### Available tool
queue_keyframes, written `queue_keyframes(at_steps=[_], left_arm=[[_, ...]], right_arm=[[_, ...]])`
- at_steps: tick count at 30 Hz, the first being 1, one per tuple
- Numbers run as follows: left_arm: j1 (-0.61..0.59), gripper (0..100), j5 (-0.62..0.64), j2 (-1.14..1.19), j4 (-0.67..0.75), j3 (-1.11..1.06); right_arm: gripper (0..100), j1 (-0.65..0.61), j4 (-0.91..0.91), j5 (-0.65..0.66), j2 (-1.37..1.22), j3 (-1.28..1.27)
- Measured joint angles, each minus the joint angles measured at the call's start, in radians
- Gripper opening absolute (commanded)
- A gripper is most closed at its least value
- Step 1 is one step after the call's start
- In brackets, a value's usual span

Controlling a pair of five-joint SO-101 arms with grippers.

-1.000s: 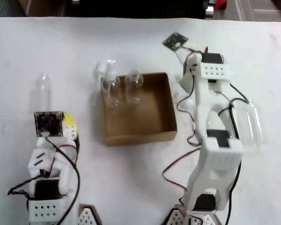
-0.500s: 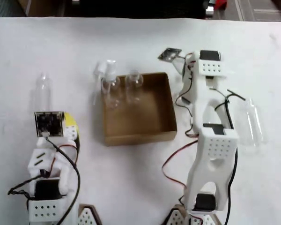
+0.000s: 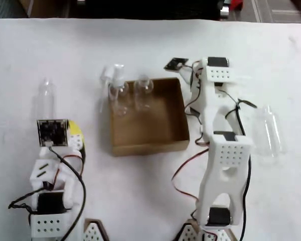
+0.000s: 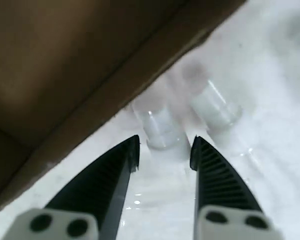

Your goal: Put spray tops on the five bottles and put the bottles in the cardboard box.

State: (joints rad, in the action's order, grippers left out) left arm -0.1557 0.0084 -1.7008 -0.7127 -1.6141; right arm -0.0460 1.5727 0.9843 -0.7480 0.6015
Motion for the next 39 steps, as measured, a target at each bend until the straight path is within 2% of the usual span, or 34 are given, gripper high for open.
queue_keyframes(at_steps=[28, 34, 39], left_arm=[[0.000, 2, 0.000, 0.000, -0.012, 0.000], [0.000, 2, 0.000, 0.000, -0.012, 0.000], [0.000, 2, 0.000, 0.000, -0.012, 0.000]], right_arm=[[15.3, -0.005, -0.026, 0.048, -0.077, 0.020], [22.1, 0.014, -0.026, 0.051, -0.077, 0.020], [17.1, 0.014, -0.026, 0.051, -0.077, 0.020]])
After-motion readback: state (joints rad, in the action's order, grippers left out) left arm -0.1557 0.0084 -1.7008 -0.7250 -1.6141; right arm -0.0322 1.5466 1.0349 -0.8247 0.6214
